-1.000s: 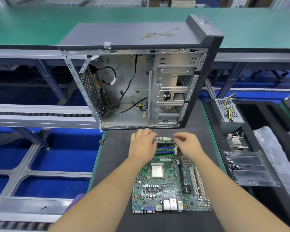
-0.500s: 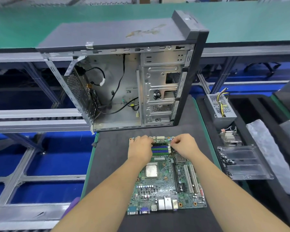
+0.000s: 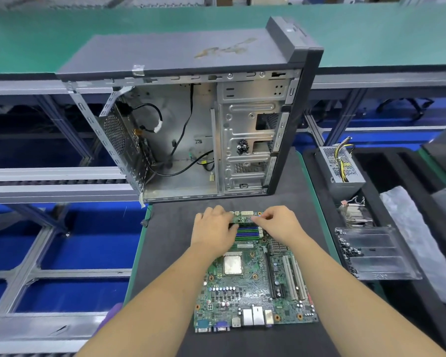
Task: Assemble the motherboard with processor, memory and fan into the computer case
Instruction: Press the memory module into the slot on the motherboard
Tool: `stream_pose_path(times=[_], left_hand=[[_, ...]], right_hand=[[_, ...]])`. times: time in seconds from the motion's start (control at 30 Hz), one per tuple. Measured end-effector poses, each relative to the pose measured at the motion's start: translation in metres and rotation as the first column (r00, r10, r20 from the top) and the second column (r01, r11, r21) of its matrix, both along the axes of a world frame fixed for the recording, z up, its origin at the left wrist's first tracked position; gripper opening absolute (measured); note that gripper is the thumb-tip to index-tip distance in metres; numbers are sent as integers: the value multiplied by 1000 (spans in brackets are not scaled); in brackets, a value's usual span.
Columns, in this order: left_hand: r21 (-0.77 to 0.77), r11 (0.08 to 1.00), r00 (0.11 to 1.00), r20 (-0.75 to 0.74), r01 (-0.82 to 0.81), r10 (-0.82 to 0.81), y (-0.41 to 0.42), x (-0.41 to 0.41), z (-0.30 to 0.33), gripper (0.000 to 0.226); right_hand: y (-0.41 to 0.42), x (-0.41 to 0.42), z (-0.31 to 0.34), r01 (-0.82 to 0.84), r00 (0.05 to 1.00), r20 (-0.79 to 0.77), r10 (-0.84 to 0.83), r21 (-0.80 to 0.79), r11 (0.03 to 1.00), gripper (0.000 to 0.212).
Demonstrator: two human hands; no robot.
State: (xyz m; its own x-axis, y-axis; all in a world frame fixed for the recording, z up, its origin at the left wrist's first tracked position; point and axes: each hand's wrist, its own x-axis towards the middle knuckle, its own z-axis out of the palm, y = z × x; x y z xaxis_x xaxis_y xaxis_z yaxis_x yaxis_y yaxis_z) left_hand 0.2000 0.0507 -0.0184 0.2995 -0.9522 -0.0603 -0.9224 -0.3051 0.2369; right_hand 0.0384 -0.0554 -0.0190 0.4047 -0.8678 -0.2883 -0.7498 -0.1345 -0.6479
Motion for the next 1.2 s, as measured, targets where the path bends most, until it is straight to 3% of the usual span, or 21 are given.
stream_pose_path(times=[0.07, 0.13, 0.17, 0.27, 0.43, 0.73, 0.9, 1.03, 1.2], left_hand=[[-80, 961, 954, -164, -266, 251, 5, 10, 3, 42], [-20, 841, 782, -380, -541, 494, 9, 20, 3, 50], [61, 796, 684, -475, -603, 554, 9, 24, 1, 55], [240, 752, 470, -654, -614, 593, 8, 27, -6, 72], [316, 717, 308, -743, -622, 595, 3, 34, -11, 83], [331, 748, 342, -733, -576, 588, -3, 45, -16, 96], [342, 744, 365, -706, -574, 607, -2, 44, -22, 94], [330, 744, 396, -683, -582, 613, -2, 41, -18, 90], [344, 761, 422, -672, -550, 609, 2, 37, -12, 88]], right_hand=[[-3, 2, 2, -14, 1000, -23, 14, 24, 1000, 42], [-5, 4, 6, -18, 999, -37, 20, 59, 998, 45], [-6, 5, 8, -11, 999, -39, 15, 81, 997, 48], [-5, 10, 16, -16, 996, -84, 27, 129, 992, 53], [-7, 18, 28, -61, 979, -183, 88, 147, 987, 54], [-10, 22, 17, 20, 977, -213, 9, 133, 991, 60], [-14, 26, 13, -21, 960, -272, 59, 142, 990, 53], [-16, 29, 17, -49, 946, -311, 91, 139, 989, 62], [-12, 22, 14, -21, 974, -219, 59, 174, 985, 56]])
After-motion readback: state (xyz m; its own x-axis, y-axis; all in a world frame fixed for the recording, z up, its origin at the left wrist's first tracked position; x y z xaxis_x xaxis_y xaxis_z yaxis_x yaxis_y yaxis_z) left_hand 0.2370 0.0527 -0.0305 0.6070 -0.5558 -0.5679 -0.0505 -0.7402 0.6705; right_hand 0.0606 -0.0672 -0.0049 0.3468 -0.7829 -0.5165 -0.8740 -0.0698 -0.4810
